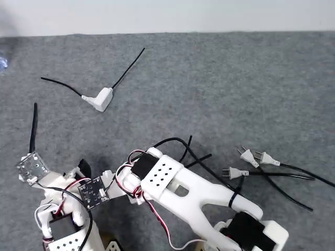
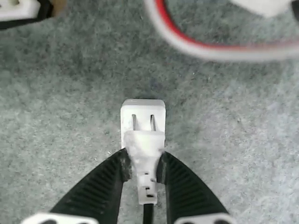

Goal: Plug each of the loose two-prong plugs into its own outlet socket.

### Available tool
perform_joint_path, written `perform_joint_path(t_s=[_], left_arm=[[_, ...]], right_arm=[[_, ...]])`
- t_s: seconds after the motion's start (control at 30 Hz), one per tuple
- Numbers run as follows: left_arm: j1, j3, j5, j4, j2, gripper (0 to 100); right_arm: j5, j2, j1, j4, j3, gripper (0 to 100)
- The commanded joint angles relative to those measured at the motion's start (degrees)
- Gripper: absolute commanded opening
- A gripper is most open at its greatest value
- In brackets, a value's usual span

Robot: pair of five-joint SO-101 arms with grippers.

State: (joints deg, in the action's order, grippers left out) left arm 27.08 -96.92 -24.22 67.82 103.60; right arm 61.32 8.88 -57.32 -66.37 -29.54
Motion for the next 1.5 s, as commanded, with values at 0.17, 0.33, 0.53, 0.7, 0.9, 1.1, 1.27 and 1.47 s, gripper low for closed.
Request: perform_joint_path(t_s=[0.17, 0.33, 0.53, 0.7, 0.9, 1.1, 1.27, 1.47], left_arm=[[0.3, 0.5, 0.2, 0.0, 0.7, 22], [0.3, 0.5, 0.2, 0.0, 0.7, 22], [0.3, 0.5, 0.2, 0.0, 0.7, 22], [0.3, 0.5, 0.2, 0.0, 0.7, 22], [0.3, 0.5, 0.2, 0.0, 0.7, 22], [0.3, 0.5, 0.3, 0.0, 0.7, 22], [0.2, 0.5, 0.3, -0.1, 0.7, 22], [0.2, 0.5, 0.3, -0.3, 0.7, 22]], right_arm=[[1.2, 0.7, -0.8, -0.8, 1.2, 0.9], [1.1, 0.7, -2.1, -0.5, 1.2, 0.9], [1.1, 0.0, -3.3, -0.3, 1.2, 0.9], [0.9, -6.4, -3.6, 2.3, 1.3, 0.9], [0.8, -8.7, -3.6, 4.5, 1.4, 0.9], [0.4, -4.2, 0.1, 4.0, 1.4, 0.9], [1.7, 4.9, 11.6, 5.5, 1.8, 0.9], [2.5, 2.2, 23.5, 12.7, 1.0, 0.9]])
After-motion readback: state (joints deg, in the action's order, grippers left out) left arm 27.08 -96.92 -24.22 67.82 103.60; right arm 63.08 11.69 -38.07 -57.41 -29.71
